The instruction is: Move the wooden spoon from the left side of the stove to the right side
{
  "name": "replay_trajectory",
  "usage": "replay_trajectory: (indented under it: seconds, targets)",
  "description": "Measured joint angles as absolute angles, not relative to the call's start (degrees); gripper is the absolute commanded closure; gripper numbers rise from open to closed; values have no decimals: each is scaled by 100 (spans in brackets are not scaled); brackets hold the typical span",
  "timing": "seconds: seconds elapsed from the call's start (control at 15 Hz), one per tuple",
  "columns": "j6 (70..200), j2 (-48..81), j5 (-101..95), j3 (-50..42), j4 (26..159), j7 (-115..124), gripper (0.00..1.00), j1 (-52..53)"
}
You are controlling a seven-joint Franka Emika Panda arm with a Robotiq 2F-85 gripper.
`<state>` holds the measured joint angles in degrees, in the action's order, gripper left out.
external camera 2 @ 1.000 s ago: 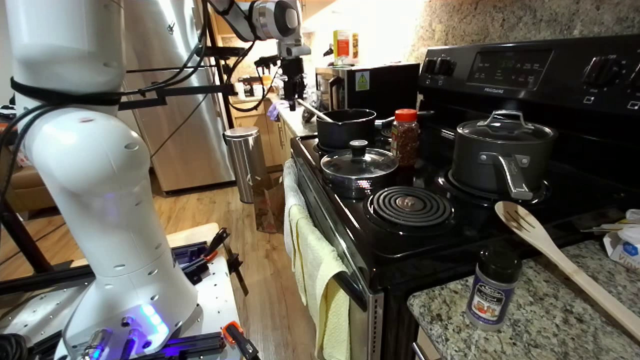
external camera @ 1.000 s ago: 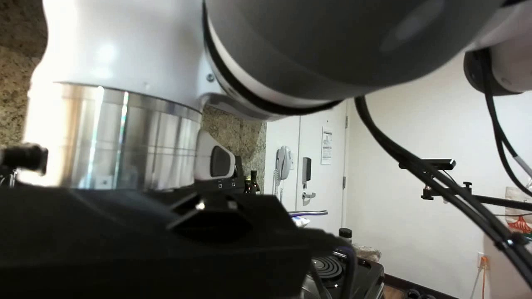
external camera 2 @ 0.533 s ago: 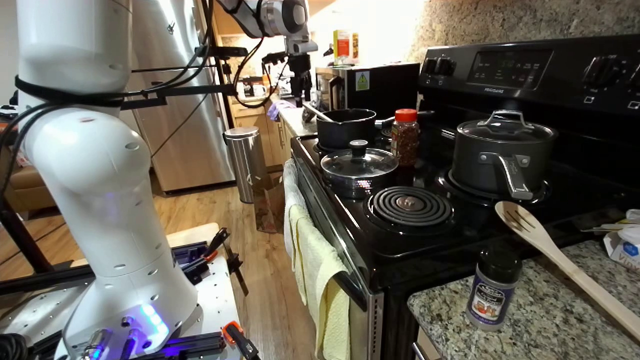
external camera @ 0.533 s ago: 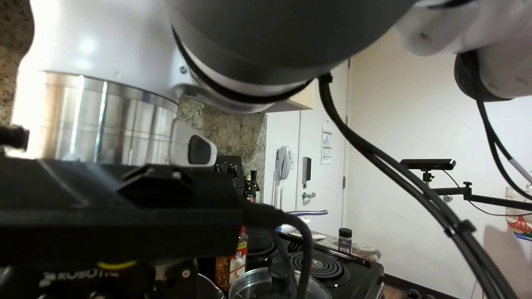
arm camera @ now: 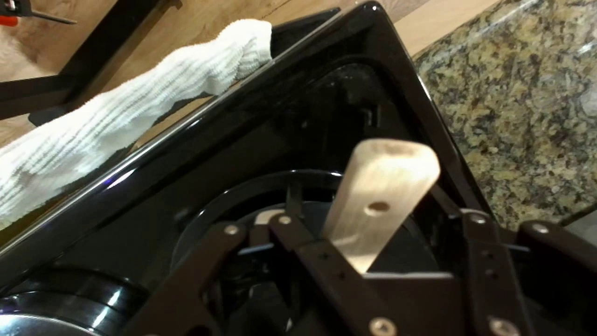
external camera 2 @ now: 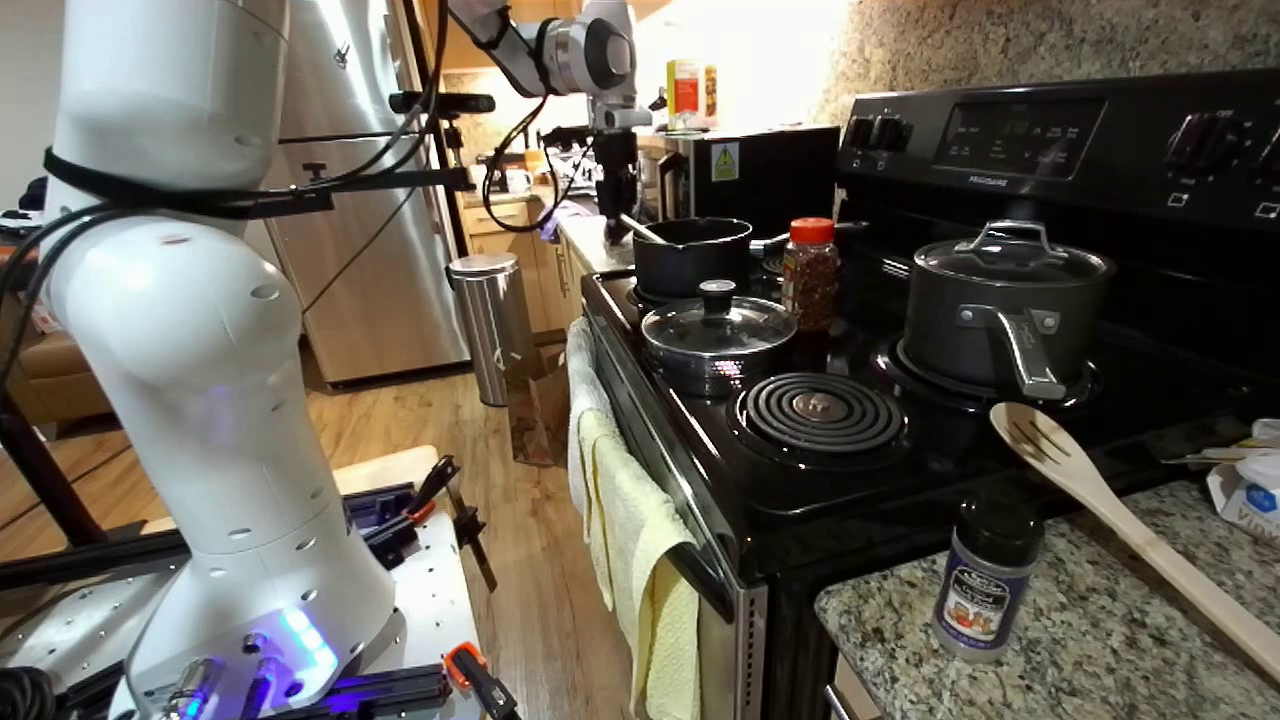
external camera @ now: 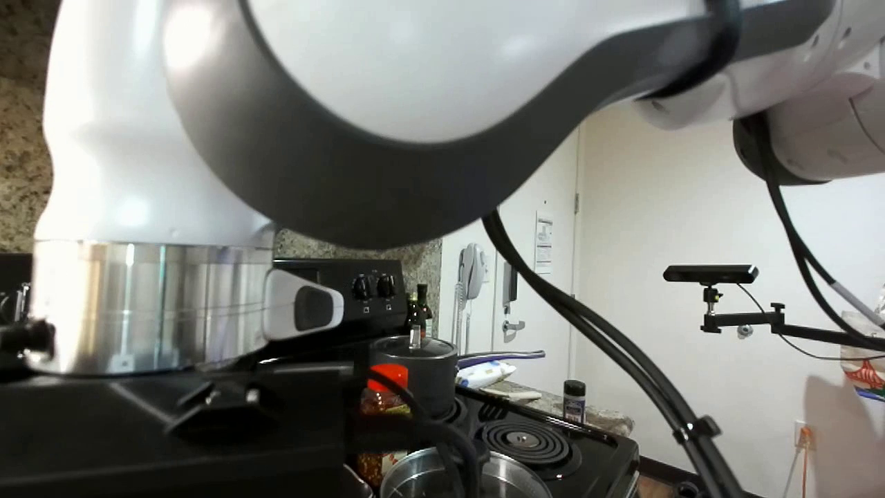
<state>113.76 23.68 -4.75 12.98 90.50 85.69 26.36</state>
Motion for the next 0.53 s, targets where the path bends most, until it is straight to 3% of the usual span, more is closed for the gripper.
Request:
replay_trajectory:
  seconds: [0.33,0.53]
  targets:
    - [11211,2431,-472,1294,9020,8571,98,2686]
    - [11027,2423,-470,1316,8996,8570,100,2767]
